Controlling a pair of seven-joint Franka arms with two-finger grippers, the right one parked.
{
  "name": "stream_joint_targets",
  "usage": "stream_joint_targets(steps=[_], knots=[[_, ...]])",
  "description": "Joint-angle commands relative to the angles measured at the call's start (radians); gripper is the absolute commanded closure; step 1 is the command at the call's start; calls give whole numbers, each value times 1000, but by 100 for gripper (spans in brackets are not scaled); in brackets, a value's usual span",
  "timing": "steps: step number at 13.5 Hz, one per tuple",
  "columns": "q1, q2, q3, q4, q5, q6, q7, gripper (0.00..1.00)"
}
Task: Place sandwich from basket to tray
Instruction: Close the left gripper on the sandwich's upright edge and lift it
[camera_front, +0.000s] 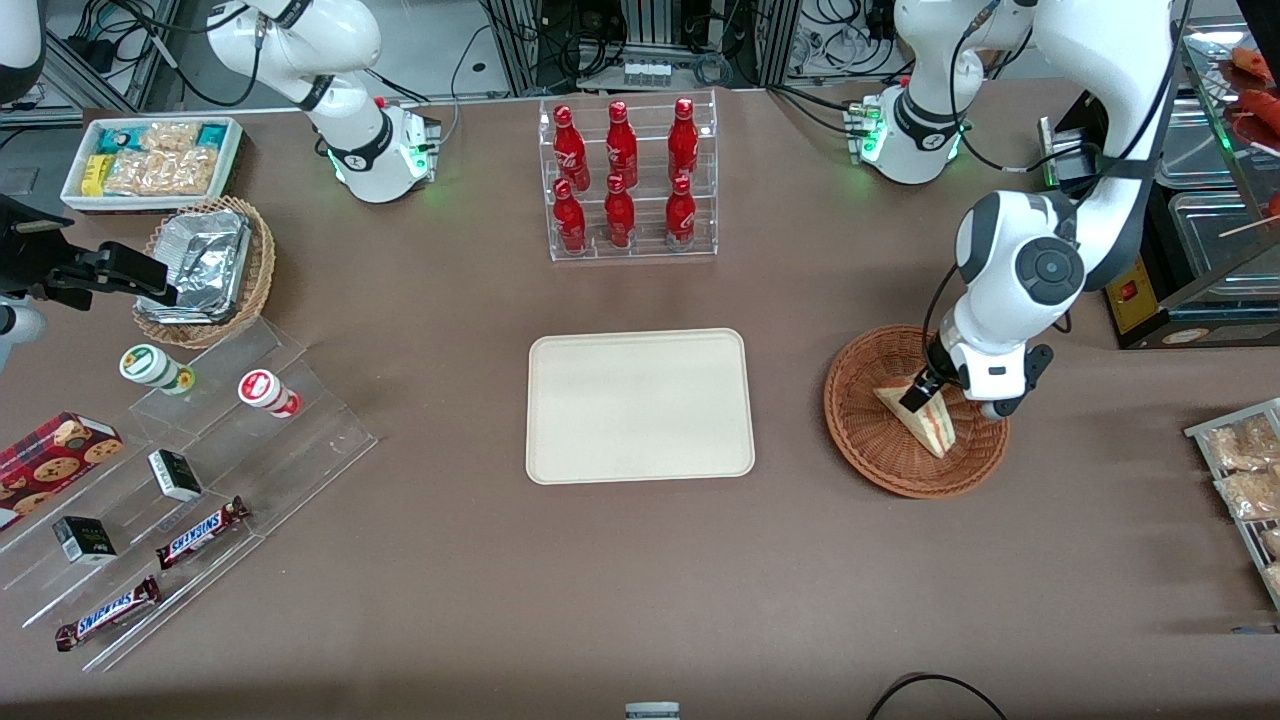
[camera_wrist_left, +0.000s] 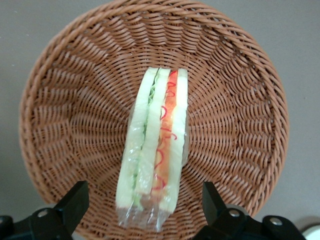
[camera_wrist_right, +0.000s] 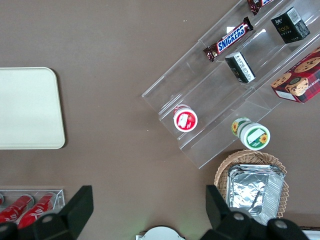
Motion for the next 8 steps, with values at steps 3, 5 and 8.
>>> stream_joint_targets(steps=[3,5,8], knots=[[-1,60,3,4,11,70,-31,50],[0,58,3,4,13,62,-11,100],[-3,34,1,36,16,-28,69,100]])
